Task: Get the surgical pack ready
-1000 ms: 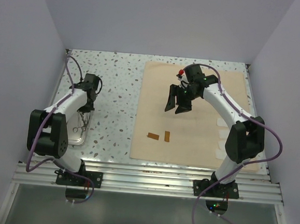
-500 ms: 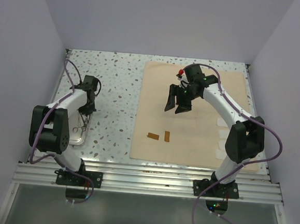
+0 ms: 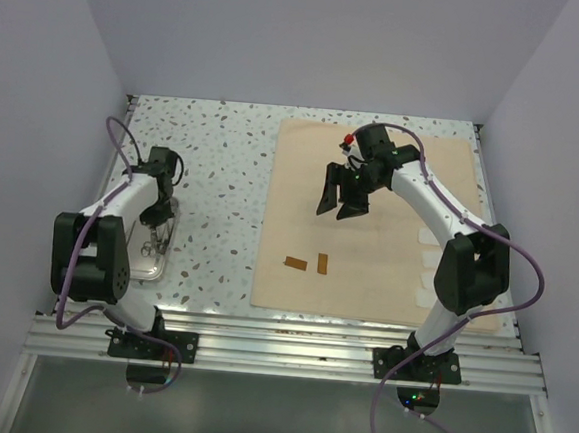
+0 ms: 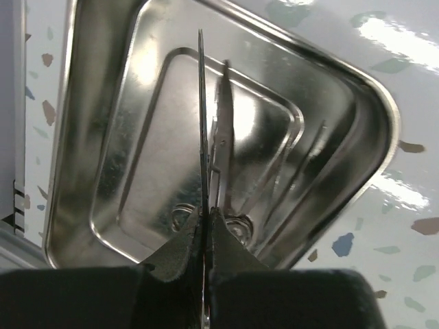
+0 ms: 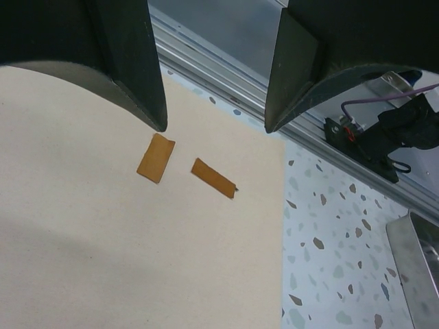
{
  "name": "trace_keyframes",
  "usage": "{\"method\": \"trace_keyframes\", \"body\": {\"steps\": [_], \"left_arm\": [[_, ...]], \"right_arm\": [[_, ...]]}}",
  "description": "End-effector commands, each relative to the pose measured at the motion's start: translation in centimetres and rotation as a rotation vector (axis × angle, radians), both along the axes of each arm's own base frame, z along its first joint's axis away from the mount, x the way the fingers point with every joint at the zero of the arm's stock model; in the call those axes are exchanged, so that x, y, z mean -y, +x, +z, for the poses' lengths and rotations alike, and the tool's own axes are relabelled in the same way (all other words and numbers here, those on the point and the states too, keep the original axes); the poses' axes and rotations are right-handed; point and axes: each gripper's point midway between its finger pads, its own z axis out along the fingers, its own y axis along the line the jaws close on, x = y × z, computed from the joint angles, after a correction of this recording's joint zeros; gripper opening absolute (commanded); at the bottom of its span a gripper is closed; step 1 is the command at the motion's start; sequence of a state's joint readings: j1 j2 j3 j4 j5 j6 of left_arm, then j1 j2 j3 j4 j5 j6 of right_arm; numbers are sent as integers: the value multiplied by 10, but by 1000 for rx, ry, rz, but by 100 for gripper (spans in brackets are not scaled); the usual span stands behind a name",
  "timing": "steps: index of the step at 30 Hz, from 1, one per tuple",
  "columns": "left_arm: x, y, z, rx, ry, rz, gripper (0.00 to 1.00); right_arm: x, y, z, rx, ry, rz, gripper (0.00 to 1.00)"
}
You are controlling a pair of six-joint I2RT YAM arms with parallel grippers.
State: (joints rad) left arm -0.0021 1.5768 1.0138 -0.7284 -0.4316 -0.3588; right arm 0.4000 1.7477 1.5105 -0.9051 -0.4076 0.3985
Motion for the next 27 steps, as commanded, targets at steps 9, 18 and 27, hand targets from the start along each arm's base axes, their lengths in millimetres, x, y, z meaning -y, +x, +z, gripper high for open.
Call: {"method": "trace_keyframes", "body": {"steps": [9,18,27], "left_arm": [[-26,-11,3,-12,23,76,9],[-24,-14,-12,-61,-20,87,37],[-8,-11,9,0,-111,126,70]], "right_arm": [[-3,-2,1,5,21,22,63],[-2,-6,-4,-6,18,25,63],[12,-21,-26,-66,-59,42,63]]}}
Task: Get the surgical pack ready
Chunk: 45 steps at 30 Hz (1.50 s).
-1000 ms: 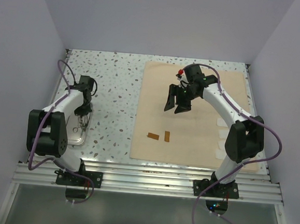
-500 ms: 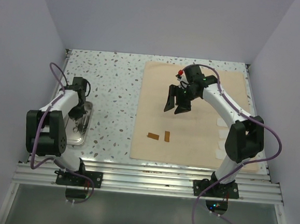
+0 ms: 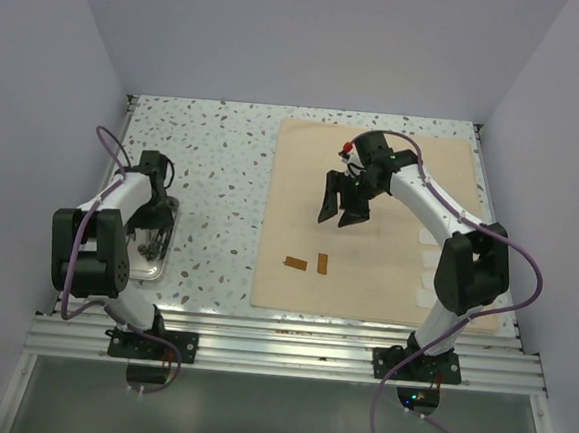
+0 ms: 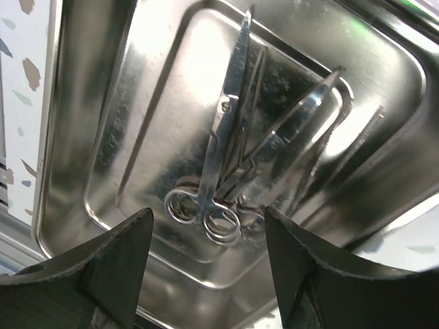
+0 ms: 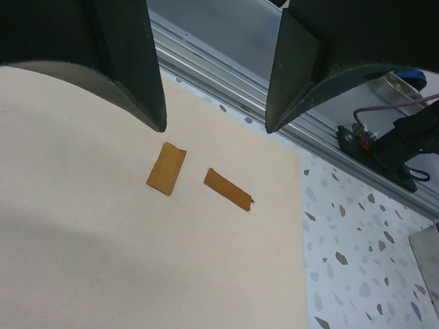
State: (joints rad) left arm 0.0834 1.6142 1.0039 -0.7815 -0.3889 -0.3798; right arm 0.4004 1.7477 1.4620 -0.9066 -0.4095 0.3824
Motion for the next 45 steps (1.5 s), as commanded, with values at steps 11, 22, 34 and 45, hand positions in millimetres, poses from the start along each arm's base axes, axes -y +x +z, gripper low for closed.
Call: {"method": "trace_keyframes", "body": {"steps": [11,22,34,45], "left_arm": [[154,45,104,469,-471,-240,71],[227,15,109,505,-735,-541,67],[235,7,115,499,-783,-595,66],[239,5,115,489,-808,-603,65]], "right_arm": [[2,-33,-56,-106,-214,-74,61],[-12,-29,-100,-144,-369,-162,52],[-7,-24,-112,-134,-421,-147,52],[-2,-28,-122,-150,-448,-144,48]]}}
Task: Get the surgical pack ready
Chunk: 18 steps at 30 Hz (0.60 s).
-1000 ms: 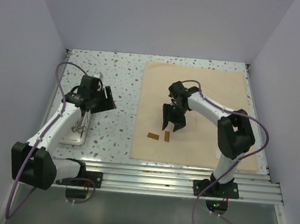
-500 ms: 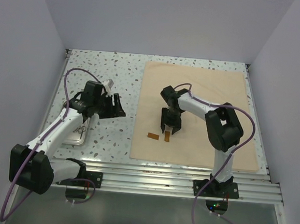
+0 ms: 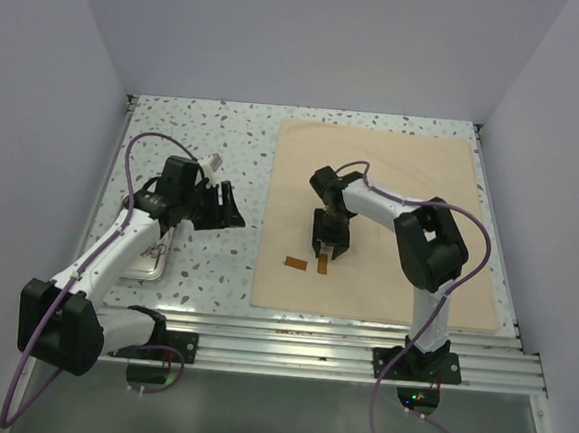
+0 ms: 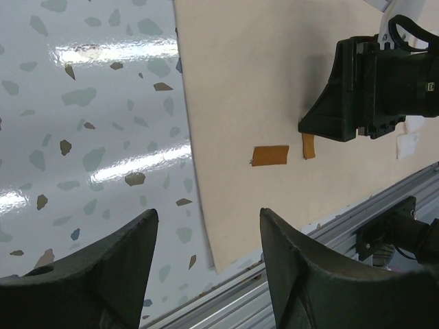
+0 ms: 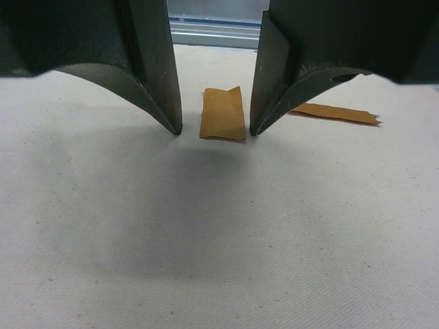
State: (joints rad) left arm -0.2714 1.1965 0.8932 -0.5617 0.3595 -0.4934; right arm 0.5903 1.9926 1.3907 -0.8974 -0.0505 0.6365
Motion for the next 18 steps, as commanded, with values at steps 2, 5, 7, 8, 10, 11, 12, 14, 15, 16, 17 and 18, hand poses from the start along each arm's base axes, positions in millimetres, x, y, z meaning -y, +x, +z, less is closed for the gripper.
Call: {"method": "trace_keyframes", "body": {"steps": [2,5,7,8,10,11,12,14,15,16,17,18], "left_arm": [[8,5,13,56,-31,-38,64],[8,4,12,51,-33,-39,64],[8,4,12,52,-32,-38,64],[8,5,12,53,-32,-36,64],[9,6,12,50,-33,-35,64],[9,6,12,50,-34,-36,64],[9,6,13,51,-38,-35,64],[10,6,13,50,-38,-34,64],[10,7,14,52,-40,-33,64],[10,7,13,49,-38,-36,64],[11,7,15,50,-40,-39,64],[11,9,14,48,-36,-40,64]], "right_arm": [[-2,7,-3,23,-20,-8,47],[1,5,-3,19,-39,-16,45],[0,3,-2,17,-44,-14,42],[0,3,-1,17,-44,-13,41],[0,0,0,12,-48,-11,40],[-1,1,2,16,-45,-11,40],[-2,2,4,22,-40,-16,40],[-1,4,10,44,-43,-14,41],[-1,4,12,44,-40,-5,42],[2,4,14,44,-50,2,44],[3,10,23,66,-47,7,45],[10,14,27,78,-57,18,46]]}}
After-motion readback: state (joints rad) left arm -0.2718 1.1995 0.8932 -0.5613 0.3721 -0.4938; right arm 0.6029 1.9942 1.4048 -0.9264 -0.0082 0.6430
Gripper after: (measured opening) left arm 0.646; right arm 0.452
